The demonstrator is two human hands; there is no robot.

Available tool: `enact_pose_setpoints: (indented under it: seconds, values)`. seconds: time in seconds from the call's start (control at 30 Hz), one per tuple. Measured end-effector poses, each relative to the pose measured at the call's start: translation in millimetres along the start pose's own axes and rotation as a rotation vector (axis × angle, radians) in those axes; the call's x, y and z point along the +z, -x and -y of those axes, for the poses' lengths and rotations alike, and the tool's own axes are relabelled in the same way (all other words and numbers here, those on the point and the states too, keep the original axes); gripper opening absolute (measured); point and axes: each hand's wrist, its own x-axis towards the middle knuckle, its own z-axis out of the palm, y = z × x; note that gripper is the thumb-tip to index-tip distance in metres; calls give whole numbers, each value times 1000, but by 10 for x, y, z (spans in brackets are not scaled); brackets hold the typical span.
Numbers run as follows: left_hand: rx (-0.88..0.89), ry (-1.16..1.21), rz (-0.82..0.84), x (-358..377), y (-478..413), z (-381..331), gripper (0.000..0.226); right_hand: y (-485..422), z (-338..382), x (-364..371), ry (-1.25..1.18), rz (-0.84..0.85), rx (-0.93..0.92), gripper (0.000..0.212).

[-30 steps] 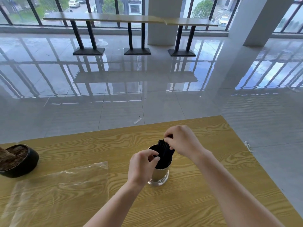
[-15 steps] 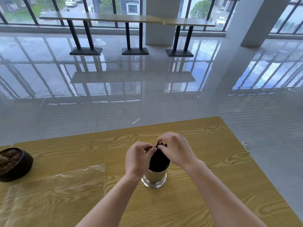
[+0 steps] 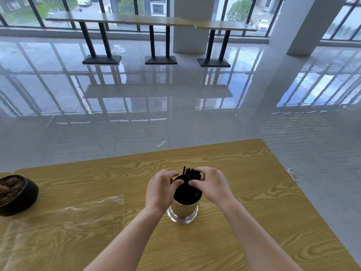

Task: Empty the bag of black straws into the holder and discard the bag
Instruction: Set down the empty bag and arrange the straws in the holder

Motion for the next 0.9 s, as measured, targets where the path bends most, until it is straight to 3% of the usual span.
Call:
enact_pose_setpoints:
  seconds: [0.23,0.43,0.63,0.8,0.9]
  values:
    - [34,43,172,6,-70,-20,24,-168,26,14,-49,103,19,43]
    - [27,72,181,42,-110,-31,11,-238,61,11,-103,184,13,22]
    - [11,26,182,36,-116,-54,23,-259,116,39,-124,192,23,16]
    - [-31,28,169,8,-92,-47,9,-241,139,80,-102,204,22,33]
    - [-73,35,95,24,-26,-11,53,-166,90,101,-114,122,-13,59]
